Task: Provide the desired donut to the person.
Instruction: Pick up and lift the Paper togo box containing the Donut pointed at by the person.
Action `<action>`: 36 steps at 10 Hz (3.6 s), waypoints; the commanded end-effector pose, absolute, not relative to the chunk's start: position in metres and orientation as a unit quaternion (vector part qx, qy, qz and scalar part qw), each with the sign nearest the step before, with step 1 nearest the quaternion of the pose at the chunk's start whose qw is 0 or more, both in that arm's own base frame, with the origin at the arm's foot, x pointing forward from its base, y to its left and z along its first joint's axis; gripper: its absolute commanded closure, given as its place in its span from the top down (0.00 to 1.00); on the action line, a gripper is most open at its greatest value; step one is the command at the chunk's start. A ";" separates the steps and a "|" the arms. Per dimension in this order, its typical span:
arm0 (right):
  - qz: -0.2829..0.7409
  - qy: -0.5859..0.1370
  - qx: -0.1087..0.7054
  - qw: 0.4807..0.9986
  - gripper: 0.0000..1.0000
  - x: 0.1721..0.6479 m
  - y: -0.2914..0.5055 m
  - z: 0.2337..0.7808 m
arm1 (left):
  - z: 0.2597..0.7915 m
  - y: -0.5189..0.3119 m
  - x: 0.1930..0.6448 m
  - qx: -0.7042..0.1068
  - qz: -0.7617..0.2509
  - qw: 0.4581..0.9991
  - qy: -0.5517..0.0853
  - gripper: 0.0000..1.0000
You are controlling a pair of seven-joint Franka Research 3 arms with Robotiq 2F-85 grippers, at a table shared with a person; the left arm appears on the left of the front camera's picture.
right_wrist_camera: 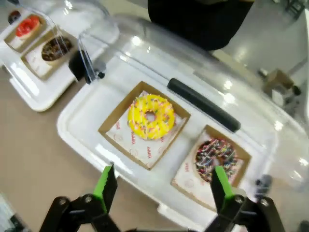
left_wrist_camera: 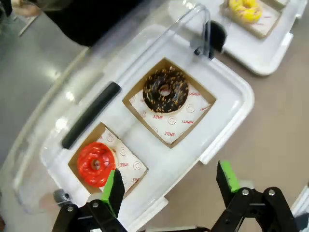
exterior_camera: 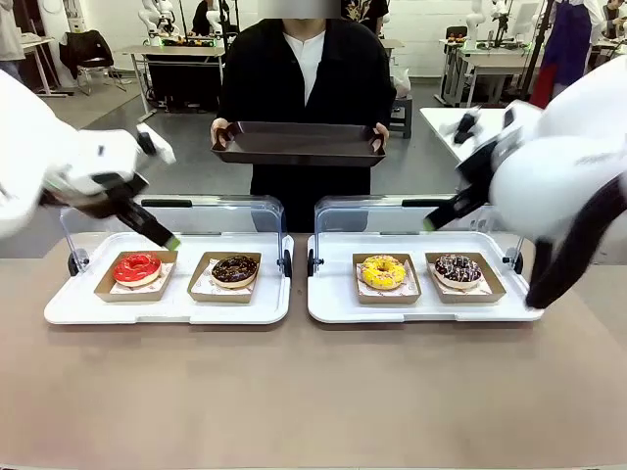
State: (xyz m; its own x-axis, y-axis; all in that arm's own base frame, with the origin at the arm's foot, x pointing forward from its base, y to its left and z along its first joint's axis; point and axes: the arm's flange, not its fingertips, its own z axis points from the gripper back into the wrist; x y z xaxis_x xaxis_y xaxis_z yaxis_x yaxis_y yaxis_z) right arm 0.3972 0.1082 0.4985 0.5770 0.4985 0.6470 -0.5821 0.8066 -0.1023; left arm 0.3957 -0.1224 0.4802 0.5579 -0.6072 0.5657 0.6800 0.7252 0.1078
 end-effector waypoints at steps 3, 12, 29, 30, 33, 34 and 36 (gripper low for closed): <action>0.399 -0.337 0.168 0.836 1.00 0.359 0.047 0.579 | 0.570 -0.070 0.386 -0.134 -0.410 0.857 -0.281 1.00; 0.449 -0.308 0.423 0.724 1.00 0.382 -0.018 0.592 | 0.596 -0.033 0.405 -0.225 -0.387 0.846 -0.290 1.00; 0.403 -0.335 0.439 0.730 1.00 0.397 -0.153 0.598 | 0.606 0.096 0.418 -0.435 -0.404 0.738 -0.321 1.00; 0.411 -0.328 0.443 0.726 1.00 0.396 -0.151 0.598 | 0.606 0.093 0.416 -0.424 -0.405 0.742 -0.325 1.00; 0.426 -0.305 0.445 0.726 1.00 0.396 -0.146 0.596 | 0.607 0.095 0.418 -0.433 -0.399 0.746 -0.311 1.00; 0.405 -0.323 0.450 0.728 1.00 0.394 -0.145 0.595 | 0.607 0.095 0.418 -0.433 -0.399 0.746 -0.311 1.00; 0.405 -0.323 0.450 0.728 1.00 0.394 -0.145 0.595 | 0.607 0.095 0.418 -0.433 -0.399 0.746 -0.311 1.00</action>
